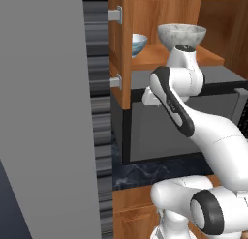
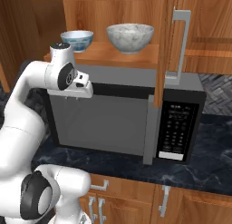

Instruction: Take the smaller bowl and place it next to the appetizer plate on the dining counter , and place the larger bowl next to the plate with cooked food.

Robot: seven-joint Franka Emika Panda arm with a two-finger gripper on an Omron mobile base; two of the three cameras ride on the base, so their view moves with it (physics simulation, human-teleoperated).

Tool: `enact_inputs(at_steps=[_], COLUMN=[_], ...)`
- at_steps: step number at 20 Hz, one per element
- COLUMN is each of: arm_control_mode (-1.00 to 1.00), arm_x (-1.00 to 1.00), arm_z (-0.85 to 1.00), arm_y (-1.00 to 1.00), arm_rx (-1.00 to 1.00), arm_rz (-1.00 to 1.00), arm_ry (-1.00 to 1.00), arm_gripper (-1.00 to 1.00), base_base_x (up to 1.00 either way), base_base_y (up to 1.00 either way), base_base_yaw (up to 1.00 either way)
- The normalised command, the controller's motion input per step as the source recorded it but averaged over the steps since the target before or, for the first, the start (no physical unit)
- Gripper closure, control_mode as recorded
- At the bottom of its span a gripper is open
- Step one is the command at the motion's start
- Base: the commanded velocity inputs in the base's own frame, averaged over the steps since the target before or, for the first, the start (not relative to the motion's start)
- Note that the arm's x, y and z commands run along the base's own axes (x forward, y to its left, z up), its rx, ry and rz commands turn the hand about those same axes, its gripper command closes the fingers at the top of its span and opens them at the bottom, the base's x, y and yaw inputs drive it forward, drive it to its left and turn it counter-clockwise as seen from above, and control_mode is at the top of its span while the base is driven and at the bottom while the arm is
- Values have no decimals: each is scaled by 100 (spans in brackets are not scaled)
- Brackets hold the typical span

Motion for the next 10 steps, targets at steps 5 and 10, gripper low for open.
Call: enact_inputs(at_steps=[5, 10], arm_control_mode=[-100, -100], arm_x=[-24, -37], arm_z=[2, 41], arm_y=[0, -15], arm_rx=[-1, -2], arm_rz=[0, 0], arm_ry=[-19, -47], arm_gripper=[-100, -100], base_base_x=[0, 0], base_base_y=[0, 0], base_base_yaw=[0, 0])
